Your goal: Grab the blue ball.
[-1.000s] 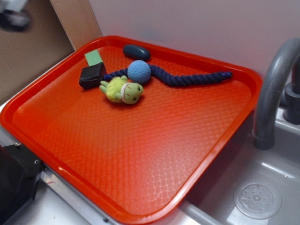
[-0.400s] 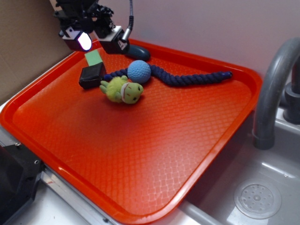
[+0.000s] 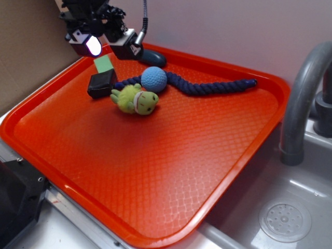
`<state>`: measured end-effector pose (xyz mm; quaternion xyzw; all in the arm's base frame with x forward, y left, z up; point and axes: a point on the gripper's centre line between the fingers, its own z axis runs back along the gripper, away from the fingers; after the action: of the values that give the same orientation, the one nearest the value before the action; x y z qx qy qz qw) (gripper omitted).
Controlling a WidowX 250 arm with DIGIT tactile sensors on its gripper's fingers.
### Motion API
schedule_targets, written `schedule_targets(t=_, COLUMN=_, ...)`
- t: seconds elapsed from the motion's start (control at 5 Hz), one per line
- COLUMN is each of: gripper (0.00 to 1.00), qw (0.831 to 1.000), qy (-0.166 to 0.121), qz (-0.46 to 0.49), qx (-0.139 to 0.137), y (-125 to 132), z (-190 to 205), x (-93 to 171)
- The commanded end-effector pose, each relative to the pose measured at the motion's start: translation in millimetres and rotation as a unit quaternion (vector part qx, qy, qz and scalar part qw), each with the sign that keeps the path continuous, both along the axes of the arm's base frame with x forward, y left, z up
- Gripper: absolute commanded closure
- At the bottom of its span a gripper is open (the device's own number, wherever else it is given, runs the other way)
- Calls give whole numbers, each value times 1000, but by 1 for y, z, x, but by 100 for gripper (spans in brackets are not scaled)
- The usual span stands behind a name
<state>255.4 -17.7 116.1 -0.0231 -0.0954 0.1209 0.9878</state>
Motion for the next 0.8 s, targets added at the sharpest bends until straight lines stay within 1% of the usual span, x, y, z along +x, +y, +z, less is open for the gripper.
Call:
schedule_targets(t=0.0, gripper=0, qw=999, qy=-34, qz=-28, qx=17, y=-11, z=-33, x=66)
schedule_targets(t=0.2, gripper=0, qw=997, qy=-19, qz=-68, qx=19, y=-15, z=-43, x=69)
schedule_targets(t=0.4, gripper=100, qw=995, qy=12, qz=-94, qx=0, y=-20, z=-47, x=67)
schedule_targets(t=0.6, gripper=100, qw=992, qy=24, qz=-123, qx=-23, y=-31, z=-61, x=70)
